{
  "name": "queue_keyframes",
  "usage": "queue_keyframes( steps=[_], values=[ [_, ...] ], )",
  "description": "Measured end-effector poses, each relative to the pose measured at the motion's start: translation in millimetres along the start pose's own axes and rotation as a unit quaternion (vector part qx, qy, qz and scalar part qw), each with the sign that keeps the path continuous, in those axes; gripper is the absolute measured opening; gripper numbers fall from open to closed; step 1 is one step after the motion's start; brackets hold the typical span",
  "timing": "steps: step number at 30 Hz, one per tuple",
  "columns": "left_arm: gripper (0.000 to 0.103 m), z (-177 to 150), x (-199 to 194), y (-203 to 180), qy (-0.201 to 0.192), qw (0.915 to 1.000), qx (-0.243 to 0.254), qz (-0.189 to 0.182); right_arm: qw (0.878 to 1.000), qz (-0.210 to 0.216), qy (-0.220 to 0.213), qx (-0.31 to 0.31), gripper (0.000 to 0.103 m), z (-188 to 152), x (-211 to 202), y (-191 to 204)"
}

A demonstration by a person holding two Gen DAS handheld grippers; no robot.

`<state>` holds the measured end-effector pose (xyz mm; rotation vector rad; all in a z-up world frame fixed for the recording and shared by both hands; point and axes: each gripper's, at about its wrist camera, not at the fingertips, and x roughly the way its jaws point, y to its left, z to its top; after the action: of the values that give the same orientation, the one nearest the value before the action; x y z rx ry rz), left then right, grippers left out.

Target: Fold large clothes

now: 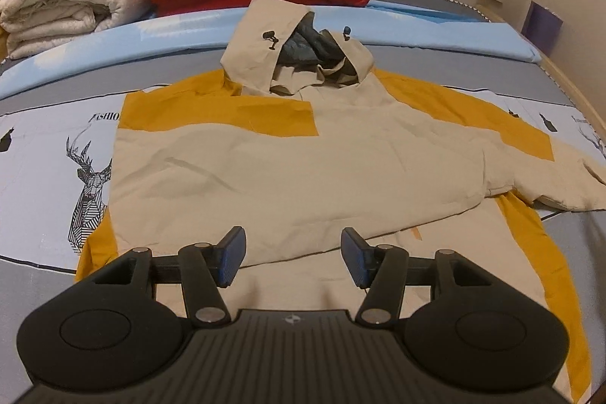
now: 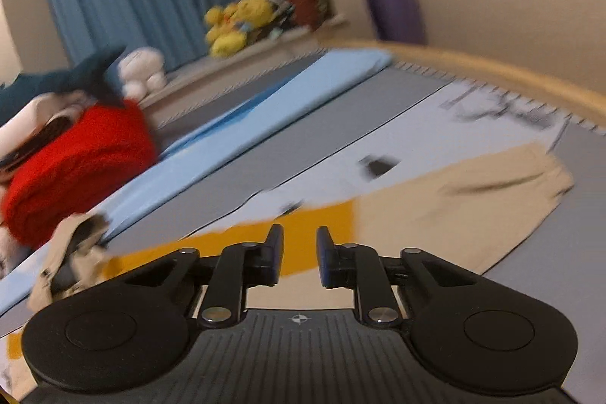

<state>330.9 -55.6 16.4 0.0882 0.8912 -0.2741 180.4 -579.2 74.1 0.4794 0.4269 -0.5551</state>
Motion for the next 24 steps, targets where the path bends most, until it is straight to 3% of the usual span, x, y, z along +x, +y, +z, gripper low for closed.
queue_keyframes(
  steps=[3, 5, 6, 9, 15, 19, 24],
  values=[
    [0.061, 2, 5, -1, 0.001, 1.0000, -0.002, 0.004, 0.998, -0.038, 0.002, 0.053, 0.021, 12, 7, -64],
    [0.061, 2, 10, -3, 0.005, 1.0000, -0.002, 0.007, 0.994, -0.058, 0.015, 0.096, 0.030, 11, 17, -101],
    [0.061, 2, 13, -4, 0.008, 0.9999, -0.001, 0.008, 0.991, -0.066, 0.022, 0.116, 0.037, 8, 22, -116],
    [0.061, 3, 20, -8, 0.014, 0.9999, 0.001, 0.006, 0.977, -0.076, 0.051, 0.194, 0.039, -7, 47, -160],
    [0.061, 2, 32, -13, 0.022, 0.9997, 0.010, 0.009, 0.952, -0.056, 0.081, 0.289, 0.039, -47, 99, -193],
    [0.061, 2, 37, -15, 0.025, 0.9996, 0.010, 0.013, 0.949, -0.040, 0.043, 0.310, 0.039, -47, 112, -197],
    [0.061, 2, 44, -14, 0.028, 0.9994, 0.014, 0.018, 0.945, -0.054, 0.005, 0.322, 0.036, -42, 125, -208]
  ],
)
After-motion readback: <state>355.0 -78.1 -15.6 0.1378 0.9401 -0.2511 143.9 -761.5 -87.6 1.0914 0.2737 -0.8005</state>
